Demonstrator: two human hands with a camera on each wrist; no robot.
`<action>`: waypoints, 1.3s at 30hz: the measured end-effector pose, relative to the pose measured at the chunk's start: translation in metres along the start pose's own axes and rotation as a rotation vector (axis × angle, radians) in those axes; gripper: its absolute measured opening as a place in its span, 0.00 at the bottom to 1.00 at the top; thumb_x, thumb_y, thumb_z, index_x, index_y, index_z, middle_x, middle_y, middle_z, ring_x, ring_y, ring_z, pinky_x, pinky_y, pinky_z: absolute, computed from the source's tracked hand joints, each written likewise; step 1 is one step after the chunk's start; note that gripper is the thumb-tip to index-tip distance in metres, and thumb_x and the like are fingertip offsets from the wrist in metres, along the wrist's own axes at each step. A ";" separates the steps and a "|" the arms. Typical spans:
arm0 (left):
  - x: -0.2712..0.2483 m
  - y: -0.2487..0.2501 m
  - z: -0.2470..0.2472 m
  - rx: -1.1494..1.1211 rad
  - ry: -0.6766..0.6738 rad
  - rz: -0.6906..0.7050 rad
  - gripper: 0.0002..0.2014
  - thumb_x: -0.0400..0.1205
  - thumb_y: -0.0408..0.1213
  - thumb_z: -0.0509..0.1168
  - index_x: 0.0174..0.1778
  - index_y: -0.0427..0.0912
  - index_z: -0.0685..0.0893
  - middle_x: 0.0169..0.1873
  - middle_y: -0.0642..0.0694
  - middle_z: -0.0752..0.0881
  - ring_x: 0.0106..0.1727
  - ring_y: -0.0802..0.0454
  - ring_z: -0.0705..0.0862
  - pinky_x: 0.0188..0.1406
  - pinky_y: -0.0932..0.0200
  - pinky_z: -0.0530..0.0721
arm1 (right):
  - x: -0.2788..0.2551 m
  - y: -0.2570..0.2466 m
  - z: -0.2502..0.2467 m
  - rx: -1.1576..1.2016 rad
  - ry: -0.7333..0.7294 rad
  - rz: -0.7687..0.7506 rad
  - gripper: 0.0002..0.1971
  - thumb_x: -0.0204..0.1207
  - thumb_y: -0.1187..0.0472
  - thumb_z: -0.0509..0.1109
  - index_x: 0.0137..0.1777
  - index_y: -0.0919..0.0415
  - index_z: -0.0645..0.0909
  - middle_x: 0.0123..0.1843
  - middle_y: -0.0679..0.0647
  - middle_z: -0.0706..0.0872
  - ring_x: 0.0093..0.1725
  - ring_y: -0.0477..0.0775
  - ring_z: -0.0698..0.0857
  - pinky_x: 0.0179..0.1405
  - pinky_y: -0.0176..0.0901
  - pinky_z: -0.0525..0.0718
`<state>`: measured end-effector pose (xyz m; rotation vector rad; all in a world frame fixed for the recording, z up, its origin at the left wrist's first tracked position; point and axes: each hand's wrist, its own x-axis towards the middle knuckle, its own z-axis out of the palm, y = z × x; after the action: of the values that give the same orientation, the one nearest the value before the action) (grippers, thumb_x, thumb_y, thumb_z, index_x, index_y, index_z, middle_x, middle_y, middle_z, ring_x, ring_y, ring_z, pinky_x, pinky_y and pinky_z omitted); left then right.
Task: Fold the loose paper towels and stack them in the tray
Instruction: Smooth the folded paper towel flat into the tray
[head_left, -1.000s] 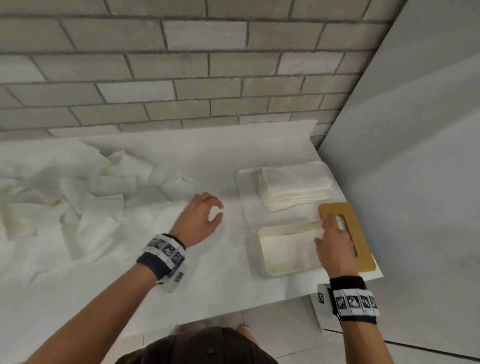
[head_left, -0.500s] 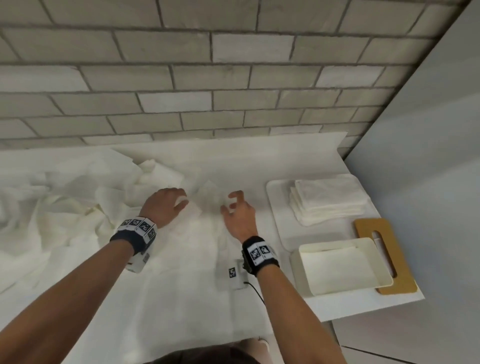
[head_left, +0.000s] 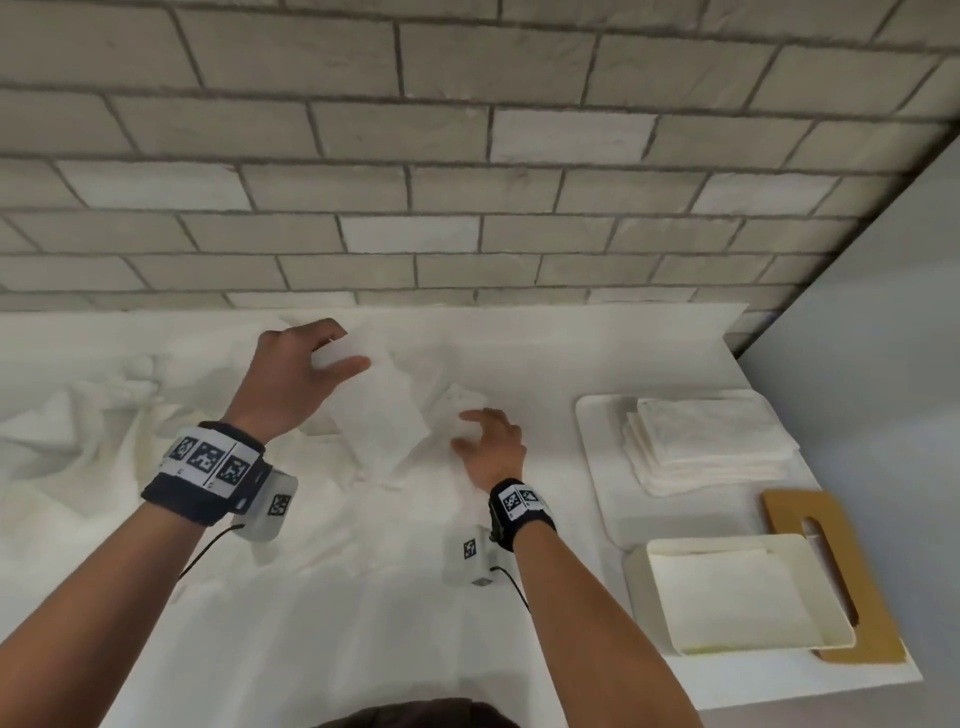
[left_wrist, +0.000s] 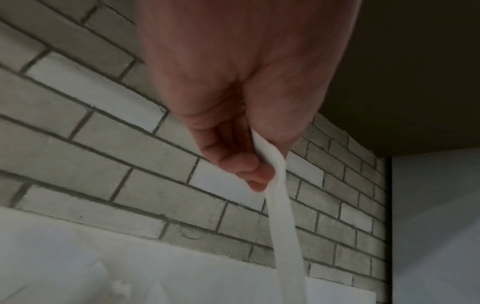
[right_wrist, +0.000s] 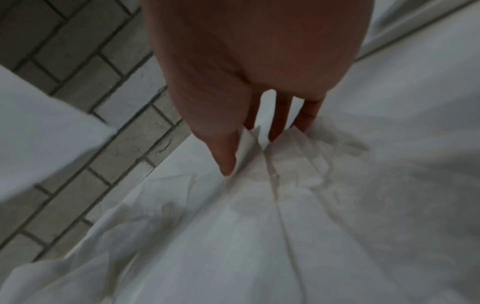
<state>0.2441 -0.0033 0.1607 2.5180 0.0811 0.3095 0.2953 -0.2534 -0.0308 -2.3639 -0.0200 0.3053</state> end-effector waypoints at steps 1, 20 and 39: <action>0.000 0.000 0.001 0.003 -0.045 0.015 0.07 0.84 0.46 0.77 0.48 0.48 0.90 0.39 0.53 0.90 0.45 0.44 0.88 0.42 0.71 0.74 | 0.000 -0.001 -0.003 0.065 0.070 -0.028 0.18 0.81 0.52 0.78 0.71 0.42 0.87 0.79 0.45 0.81 0.75 0.58 0.79 0.75 0.58 0.77; -0.008 0.077 0.060 -0.143 -0.141 0.064 0.12 0.80 0.51 0.80 0.45 0.52 0.84 0.36 0.54 0.90 0.41 0.64 0.83 0.49 0.57 0.75 | -0.092 0.042 -0.134 0.583 0.470 -0.171 0.13 0.79 0.66 0.85 0.58 0.56 0.87 0.49 0.42 0.92 0.49 0.42 0.92 0.51 0.39 0.93; -0.023 0.174 0.094 -0.164 -0.205 0.407 0.14 0.87 0.23 0.61 0.46 0.48 0.81 0.37 0.47 0.86 0.34 0.42 0.81 0.43 0.47 0.84 | -0.172 0.043 -0.248 0.593 0.204 -0.413 0.09 0.81 0.65 0.83 0.52 0.56 0.85 0.50 0.46 0.92 0.50 0.52 0.94 0.56 0.41 0.89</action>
<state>0.2420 -0.2011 0.1800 2.3716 -0.5211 0.2061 0.1805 -0.4708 0.1495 -1.7370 -0.2789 -0.1219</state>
